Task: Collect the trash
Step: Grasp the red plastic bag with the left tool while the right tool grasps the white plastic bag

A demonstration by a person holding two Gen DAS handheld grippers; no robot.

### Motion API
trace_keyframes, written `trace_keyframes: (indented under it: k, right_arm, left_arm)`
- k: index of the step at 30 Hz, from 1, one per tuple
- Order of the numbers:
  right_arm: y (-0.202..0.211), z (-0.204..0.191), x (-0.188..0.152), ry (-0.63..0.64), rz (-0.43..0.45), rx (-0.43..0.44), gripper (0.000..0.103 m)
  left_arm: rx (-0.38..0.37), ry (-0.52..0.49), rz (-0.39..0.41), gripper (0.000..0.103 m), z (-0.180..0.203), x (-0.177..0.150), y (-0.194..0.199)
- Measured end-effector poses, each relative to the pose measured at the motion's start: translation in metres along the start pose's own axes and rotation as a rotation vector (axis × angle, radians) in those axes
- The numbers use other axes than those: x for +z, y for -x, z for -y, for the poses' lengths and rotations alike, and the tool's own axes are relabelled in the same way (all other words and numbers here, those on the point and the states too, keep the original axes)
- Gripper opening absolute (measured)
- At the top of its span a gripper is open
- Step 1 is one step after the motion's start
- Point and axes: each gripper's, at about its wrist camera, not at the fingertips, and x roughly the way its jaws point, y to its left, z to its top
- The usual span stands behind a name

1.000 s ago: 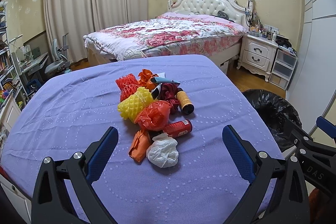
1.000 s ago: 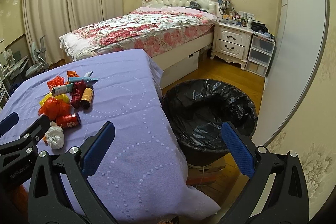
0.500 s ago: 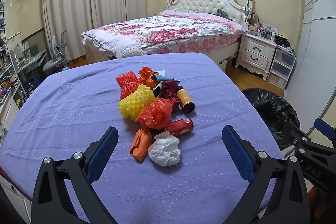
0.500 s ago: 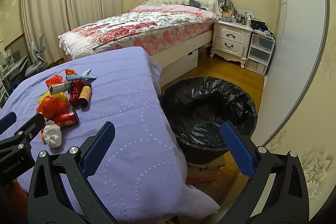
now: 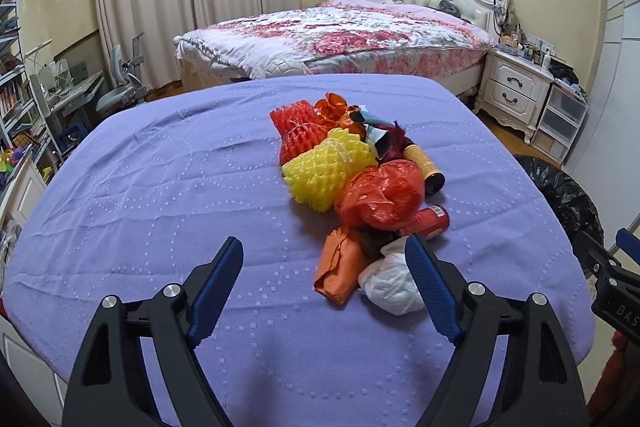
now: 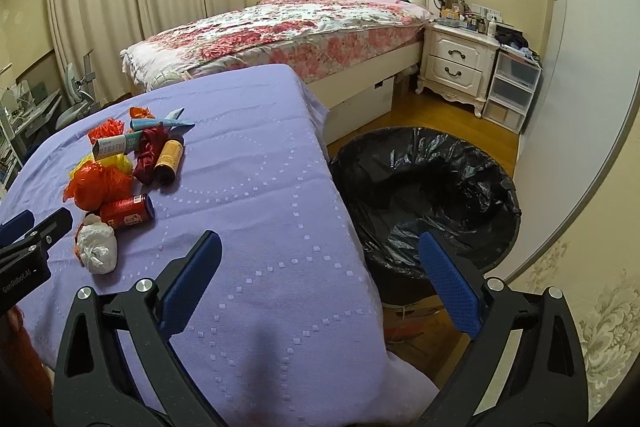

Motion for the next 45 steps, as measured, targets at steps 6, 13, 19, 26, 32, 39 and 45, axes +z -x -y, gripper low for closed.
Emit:
trace_keyframes:
  k: [6, 13, 19, 26, 32, 39, 45]
  right_arm:
    - [-0.01, -0.01, 0.006, 0.012, -0.016, 0.02, 0.087]
    - [-0.014, -0.013, 0.009, 0.006, -0.02, 0.025, 0.087]
    - [-0.014, -0.014, 0.009, 0.005, -0.02, 0.025, 0.087]
    - [-0.014, -0.017, 0.008, 0.015, -0.02, 0.033, 0.087]
    - [-0.01, -0.035, 0.006, 0.046, -0.015, 0.062, 0.087]
    - [-0.004, -0.066, 0.004, 0.102, -0.021, 0.116, 0.087]
    - [0.002, -0.098, -0.001, 0.156, -0.032, 0.185, 0.087]
  left_arm:
    - [-0.016, 0.0, 0.005, 0.081, 0.0, 0.007, -0.003]
    - [-0.018, -0.052, 0.027, 0.075, 0.022, 0.016, -0.012]
    - [-0.067, -0.072, -0.018, 0.036, 0.029, 0.016, -0.023]
    - [-0.099, -0.073, 0.021, 0.033, 0.023, 0.015, 0.001]
    - [-0.121, -0.042, 0.035, 0.033, 0.001, 0.014, 0.019]
    - [-0.08, 0.004, 0.048, 0.033, -0.037, 0.009, 0.029]
    - [-0.035, 0.027, 0.064, 0.033, -0.063, 0.001, 0.033]
